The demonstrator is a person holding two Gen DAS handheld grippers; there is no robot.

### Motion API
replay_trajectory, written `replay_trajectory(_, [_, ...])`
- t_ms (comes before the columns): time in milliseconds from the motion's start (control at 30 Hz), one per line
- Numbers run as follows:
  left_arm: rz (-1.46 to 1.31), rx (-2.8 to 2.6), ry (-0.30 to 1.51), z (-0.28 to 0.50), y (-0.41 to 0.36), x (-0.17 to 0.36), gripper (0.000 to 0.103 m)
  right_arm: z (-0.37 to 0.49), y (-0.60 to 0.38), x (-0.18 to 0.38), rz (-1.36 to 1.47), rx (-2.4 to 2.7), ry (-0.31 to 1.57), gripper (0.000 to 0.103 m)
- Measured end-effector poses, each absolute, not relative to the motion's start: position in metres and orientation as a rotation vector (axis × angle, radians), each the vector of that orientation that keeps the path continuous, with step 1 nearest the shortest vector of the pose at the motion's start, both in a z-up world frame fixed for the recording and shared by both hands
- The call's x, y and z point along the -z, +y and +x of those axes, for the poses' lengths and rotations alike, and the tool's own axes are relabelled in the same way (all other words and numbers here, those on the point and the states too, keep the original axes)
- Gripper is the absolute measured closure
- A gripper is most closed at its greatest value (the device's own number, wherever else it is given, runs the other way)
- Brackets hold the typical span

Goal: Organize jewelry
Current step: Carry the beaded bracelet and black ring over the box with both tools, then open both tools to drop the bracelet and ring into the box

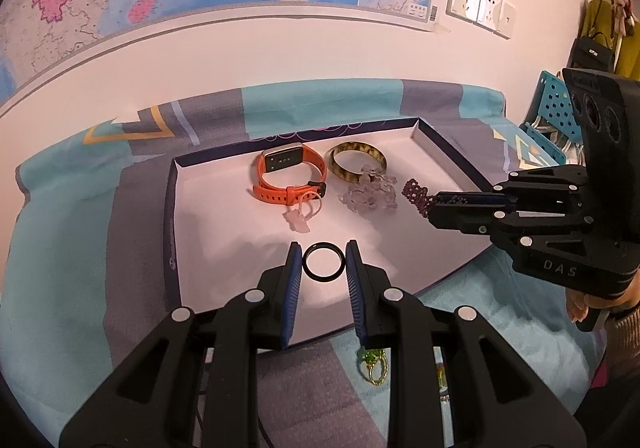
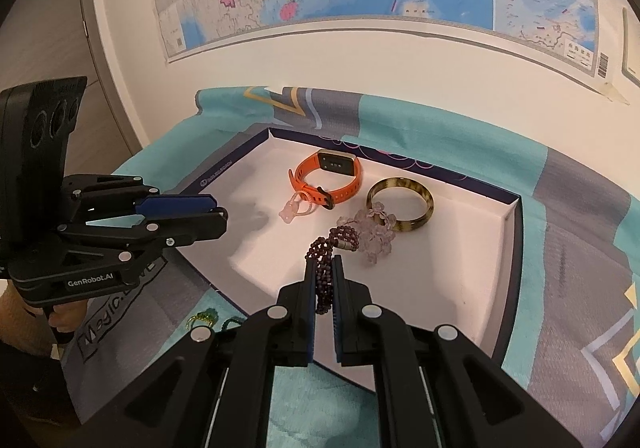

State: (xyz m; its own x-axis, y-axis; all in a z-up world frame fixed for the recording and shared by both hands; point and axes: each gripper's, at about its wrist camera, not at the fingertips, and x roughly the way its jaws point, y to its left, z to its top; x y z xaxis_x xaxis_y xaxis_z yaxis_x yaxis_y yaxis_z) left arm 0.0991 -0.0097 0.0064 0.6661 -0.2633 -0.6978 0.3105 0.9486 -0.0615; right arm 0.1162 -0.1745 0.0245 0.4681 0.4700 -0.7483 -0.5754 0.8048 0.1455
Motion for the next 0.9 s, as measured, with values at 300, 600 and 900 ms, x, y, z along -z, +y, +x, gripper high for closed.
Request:
replay_trajectory(300, [0.073,0.316,0.793,0.109,-0.014,-0.001,0.08,0.122,-0.171,-0.02,-0.153,-0.634,0.879,0.097])
replay_trajectory(600, [0.076,0.312,0.8,0.117,-0.018,0.001,0.08,0.131,-0.165,-0.013,-0.178,-0.633,0.893,0.097])
replay_trajectory(900, [0.069,0.299,0.834,0.135,-0.02,0.01,0.08,0.139,-0.158,-0.005,-0.206,-0.615,0.903,0.097])
